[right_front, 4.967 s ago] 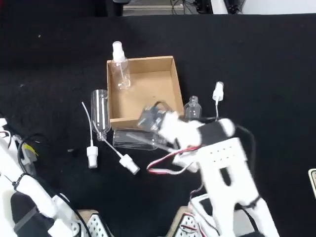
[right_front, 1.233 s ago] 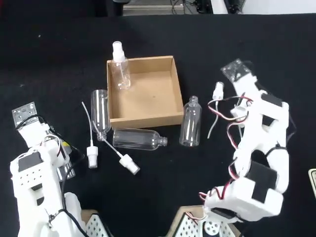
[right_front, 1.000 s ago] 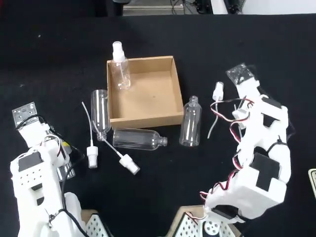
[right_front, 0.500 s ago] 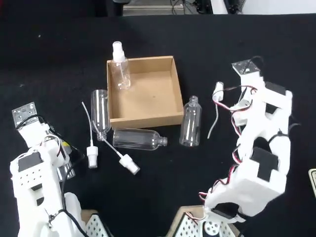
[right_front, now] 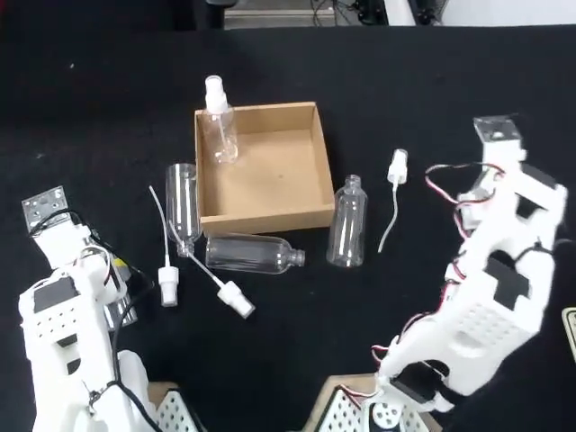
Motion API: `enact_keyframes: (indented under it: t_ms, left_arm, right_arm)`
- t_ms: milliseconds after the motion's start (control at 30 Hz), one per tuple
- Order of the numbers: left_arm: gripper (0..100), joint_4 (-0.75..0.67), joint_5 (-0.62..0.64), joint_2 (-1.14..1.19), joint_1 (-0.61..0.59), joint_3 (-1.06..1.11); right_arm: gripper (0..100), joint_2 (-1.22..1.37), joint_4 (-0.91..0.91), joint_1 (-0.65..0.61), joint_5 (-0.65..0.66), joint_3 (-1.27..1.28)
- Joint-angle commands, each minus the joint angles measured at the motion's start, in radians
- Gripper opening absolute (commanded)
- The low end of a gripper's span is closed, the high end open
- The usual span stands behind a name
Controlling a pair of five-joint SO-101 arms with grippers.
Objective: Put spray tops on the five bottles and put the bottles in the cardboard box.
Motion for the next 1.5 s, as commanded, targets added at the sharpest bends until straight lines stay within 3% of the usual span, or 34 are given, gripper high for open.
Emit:
enact_keyframes:
  t_ms: [0,167,600,700,900,1100,1233,1467]
  left_arm:
    - [3,-0.015,0.003,-0.025,-0.001,-0.007]
    - [3,-0.015,0.003,-0.025,-0.001,-0.007]
    - [3,-0.014,0.003,-0.025,-0.001,-0.007]
    - [3,-0.014,0.003,-0.025,-0.001,-0.007]
    - [3,-0.015,0.003,-0.025,-0.001,-0.007]
    - [3,-0.015,0.003,-0.025,-0.001,-0.007]
    - [3,-0.015,0.003,-0.025,-0.001,-0.007]
    - [3,-0.015,0.003,-0.025,-0.001,-0.007]
  right_arm:
    - [28.6,-0.012,-0.023,0.071,0.054,-0.056]
    - [28.6,-0.019,0.04,0.149,0.132,-0.07]
    - [28.6,-0.018,0.548,0.204,0.345,-0.415]
    - [28.6,-0.018,0.651,0.19,0.566,-0.486]
    - [28.9,-0.016,0.825,0.192,1.315,-0.47]
    - [29.0,-0.019,0.822,0.209,1.715,-0.329]
    - [29.0,-0.019,0.822,0.201,1.858,-0.266]
    - [28.9,-0.019,0.821,0.147,1.873,-0.193]
